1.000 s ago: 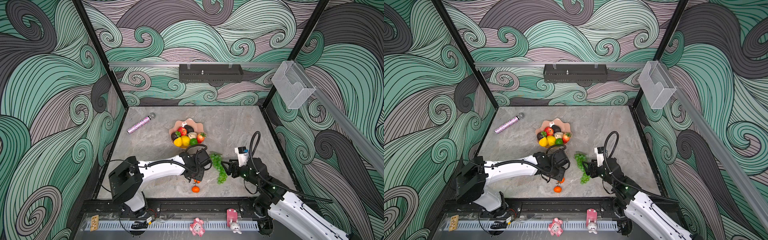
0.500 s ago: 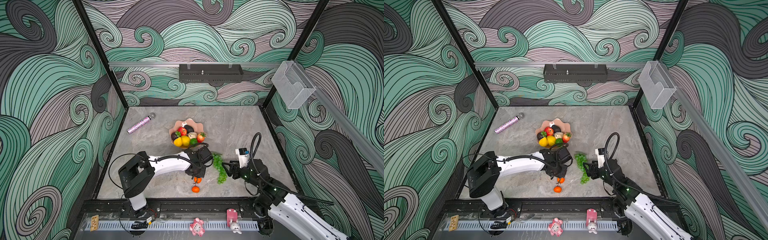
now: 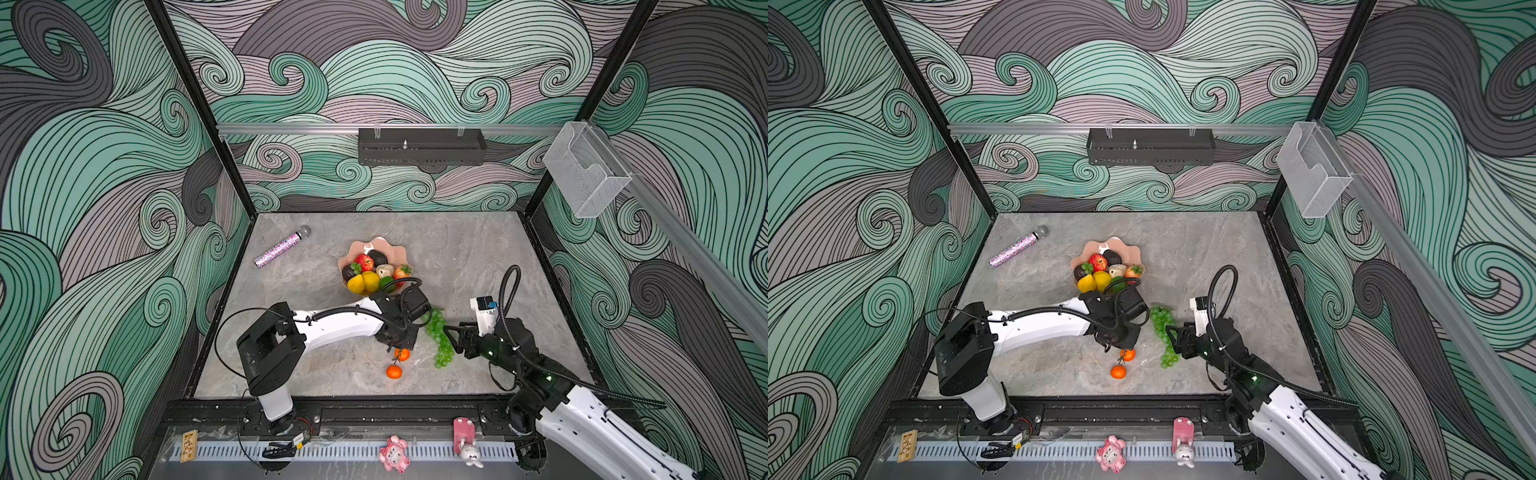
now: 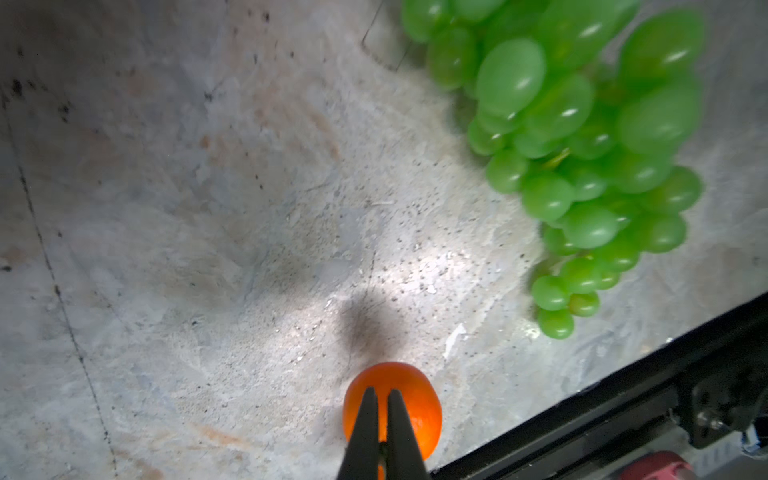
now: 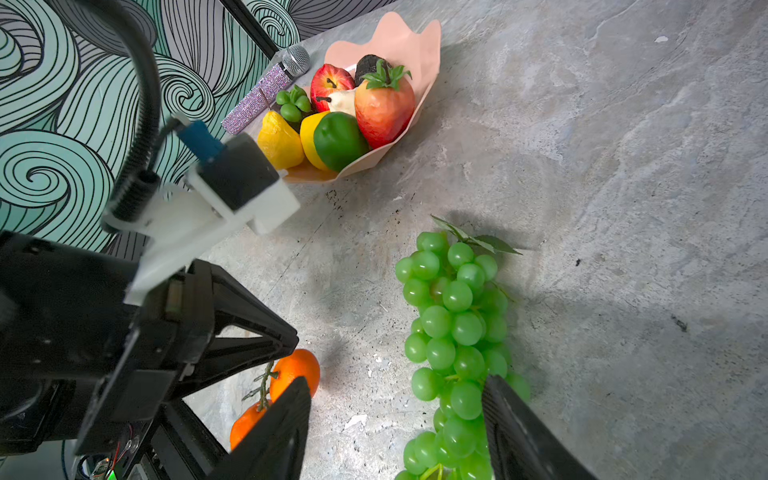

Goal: Place and organize the fake fruits in the fruit bowl
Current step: 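Lift the tangerines with the left gripper and carry them over the bowl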

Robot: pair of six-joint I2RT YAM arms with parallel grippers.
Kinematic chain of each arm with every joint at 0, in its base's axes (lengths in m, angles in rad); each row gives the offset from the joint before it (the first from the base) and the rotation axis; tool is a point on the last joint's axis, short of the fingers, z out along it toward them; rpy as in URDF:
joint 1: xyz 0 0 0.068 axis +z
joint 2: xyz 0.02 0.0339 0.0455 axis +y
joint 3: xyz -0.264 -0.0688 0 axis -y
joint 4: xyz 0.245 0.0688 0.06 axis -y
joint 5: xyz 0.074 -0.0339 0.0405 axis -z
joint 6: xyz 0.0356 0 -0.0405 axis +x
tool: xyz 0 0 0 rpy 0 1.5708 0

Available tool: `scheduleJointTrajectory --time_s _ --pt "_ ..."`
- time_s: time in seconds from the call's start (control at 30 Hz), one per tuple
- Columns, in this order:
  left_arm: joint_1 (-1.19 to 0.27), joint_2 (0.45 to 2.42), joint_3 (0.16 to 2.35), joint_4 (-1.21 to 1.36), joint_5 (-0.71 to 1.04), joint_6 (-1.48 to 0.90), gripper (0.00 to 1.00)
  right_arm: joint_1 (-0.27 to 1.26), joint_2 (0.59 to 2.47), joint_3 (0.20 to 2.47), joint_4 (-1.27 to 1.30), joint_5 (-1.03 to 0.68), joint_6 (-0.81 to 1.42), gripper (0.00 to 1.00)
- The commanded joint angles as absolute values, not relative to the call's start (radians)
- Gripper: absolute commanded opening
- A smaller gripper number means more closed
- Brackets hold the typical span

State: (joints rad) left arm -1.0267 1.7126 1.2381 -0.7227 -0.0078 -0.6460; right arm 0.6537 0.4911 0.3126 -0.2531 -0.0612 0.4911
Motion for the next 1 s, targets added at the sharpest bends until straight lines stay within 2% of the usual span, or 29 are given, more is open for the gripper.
scheduleJointTrajectory --time_s 0.0,0.23,0.43,0.73,0.97 --pt "-1.018 1.663 1.348 -0.823 -0.068 -0.552 0.00 0.658 0.469 0.318 -0.274 -0.042 0.489 0.67" --pt "-0.946 1.682 1.585 -0.906 -0.105 -0.445 0.00 0.658 0.398 0.319 -0.340 0.002 0.493 0.66" --pt "-0.842 1.707 1.678 -0.833 -0.106 -0.356 0.00 0.658 0.350 0.321 -0.404 0.025 0.490 0.66" --pt "-0.646 1.859 1.927 -0.838 -0.100 -0.170 0.00 0.658 0.335 0.310 -0.426 0.009 0.499 0.68" --pt "-0.548 1.975 2.029 -0.733 -0.049 0.082 0.00 0.658 0.330 0.301 -0.441 0.012 0.507 0.68"
